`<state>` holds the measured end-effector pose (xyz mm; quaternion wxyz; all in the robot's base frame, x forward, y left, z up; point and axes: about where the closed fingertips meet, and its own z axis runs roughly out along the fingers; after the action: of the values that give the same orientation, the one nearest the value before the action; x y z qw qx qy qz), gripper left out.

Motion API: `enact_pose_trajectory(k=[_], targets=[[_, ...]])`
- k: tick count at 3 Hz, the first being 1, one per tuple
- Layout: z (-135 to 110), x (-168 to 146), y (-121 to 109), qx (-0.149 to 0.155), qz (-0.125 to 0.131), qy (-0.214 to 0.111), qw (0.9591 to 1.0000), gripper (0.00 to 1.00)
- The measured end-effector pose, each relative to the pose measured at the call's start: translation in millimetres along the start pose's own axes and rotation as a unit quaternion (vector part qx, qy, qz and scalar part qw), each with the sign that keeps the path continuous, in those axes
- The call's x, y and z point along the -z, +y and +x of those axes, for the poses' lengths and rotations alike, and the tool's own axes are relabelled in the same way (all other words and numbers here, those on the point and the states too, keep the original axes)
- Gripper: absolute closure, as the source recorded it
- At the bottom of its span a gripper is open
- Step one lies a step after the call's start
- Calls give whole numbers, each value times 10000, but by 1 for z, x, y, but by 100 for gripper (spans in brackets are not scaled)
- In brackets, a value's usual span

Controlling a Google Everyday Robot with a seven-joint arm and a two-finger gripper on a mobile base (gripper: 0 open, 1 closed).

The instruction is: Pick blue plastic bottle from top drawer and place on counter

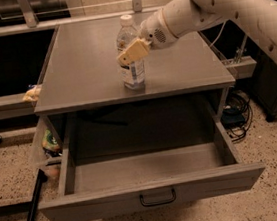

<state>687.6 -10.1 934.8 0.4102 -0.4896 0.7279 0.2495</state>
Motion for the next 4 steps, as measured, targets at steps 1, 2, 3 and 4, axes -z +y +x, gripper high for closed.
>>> enact_pose_trajectory(k=[1, 2, 3, 4], targets=[[0, 0, 0, 0, -1, 0, 10000, 0], [0, 0, 0, 1, -1, 1, 10000, 0], [-9, 8, -3, 154, 9, 243, 9996, 0], [-41, 43, -7, 435, 201, 592, 9971, 0]])
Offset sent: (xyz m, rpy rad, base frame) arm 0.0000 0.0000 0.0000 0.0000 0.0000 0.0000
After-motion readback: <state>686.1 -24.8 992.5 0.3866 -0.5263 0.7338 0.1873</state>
